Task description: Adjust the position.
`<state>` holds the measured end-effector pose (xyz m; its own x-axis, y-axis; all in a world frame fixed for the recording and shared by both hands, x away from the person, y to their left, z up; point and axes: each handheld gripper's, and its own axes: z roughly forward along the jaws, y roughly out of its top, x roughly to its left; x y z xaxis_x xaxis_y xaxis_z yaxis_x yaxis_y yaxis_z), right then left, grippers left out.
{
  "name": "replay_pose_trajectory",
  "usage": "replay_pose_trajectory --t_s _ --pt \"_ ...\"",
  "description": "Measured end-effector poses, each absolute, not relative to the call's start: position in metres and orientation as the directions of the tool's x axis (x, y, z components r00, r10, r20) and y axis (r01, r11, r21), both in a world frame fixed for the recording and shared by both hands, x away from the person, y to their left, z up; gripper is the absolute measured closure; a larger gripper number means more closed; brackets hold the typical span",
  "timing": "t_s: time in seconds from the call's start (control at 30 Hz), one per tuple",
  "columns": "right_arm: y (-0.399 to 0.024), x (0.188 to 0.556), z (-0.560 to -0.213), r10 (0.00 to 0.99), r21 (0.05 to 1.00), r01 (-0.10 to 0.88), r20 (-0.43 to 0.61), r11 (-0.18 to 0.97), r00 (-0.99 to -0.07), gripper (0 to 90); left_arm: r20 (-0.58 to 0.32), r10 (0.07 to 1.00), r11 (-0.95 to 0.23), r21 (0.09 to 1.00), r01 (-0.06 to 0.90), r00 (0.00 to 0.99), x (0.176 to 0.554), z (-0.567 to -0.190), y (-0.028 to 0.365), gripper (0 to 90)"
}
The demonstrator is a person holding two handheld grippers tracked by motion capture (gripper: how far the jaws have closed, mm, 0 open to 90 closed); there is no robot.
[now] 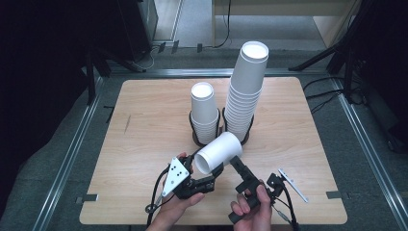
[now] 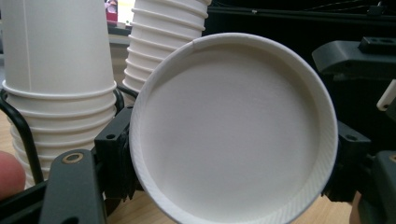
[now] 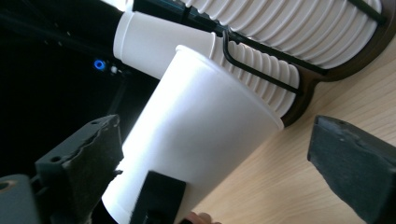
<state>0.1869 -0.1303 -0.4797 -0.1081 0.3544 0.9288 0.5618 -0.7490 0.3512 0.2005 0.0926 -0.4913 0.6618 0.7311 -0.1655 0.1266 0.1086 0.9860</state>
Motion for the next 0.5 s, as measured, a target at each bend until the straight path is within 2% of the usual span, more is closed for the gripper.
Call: replay_pose_trajectory --t_s 0.13,0.5 --pt "-0.132 0.190 -0.484 0.278 0.273 0.580 0.957 -0.767 -0.083 0.0 -0.162 0.729 0.110 0.987 0.119 0.666 0.200 -0.491 0.092 23.6" --pt "-0.129 0.198 -0.493 0.122 0.081 0.617 0.992 -0.783 0.024 0.0 -0.155 0.723 0.100 0.988 0.121 0.674 0.197 -0.495 0.086 23.9"
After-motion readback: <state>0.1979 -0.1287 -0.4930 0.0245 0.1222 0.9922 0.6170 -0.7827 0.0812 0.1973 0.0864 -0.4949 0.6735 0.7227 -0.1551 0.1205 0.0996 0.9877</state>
